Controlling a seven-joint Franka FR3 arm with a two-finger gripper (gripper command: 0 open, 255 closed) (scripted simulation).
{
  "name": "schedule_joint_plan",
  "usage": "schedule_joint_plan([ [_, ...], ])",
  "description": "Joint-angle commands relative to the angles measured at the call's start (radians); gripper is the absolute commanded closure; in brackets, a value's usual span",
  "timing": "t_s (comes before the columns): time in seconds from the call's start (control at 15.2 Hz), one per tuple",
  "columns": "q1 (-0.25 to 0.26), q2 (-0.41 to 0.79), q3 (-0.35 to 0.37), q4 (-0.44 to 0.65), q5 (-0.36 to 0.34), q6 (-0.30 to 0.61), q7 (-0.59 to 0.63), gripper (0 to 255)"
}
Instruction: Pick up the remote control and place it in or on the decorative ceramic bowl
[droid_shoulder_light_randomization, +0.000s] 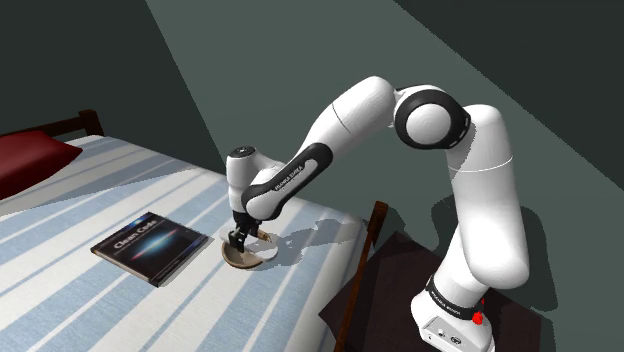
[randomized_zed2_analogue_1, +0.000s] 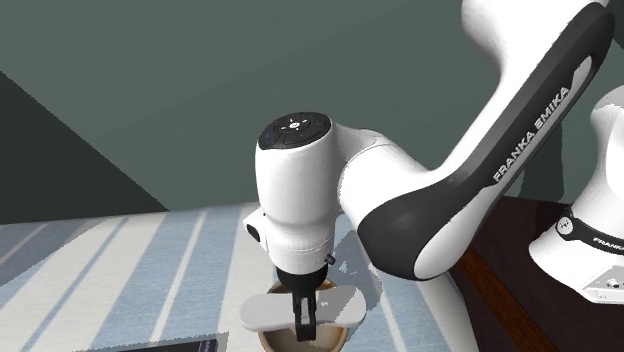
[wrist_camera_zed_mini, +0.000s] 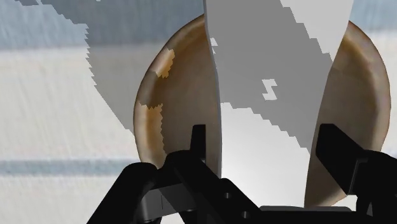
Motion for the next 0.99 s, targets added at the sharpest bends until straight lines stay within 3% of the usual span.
schedule_joint_plan([
  [0.0, 0.001, 0.003, -0.001, 0.001, -0.001, 0.003, 0.001, 255],
  [0.33, 0.001, 0.003, -0.001, 0.001, -0.001, 0.003, 0.001, 255],
  [0.4, 0.001, 0.004, -0.001, 0.002, -0.001, 0.003, 0.001, 0],
  [0.73, 0.001, 0.003, -0.001, 0.001, -0.001, 0.003, 0.001, 0],
  [0.92, -0.008, -0.068, 0.014, 0.005, 0.019, -0.071, -0.013, 0],
])
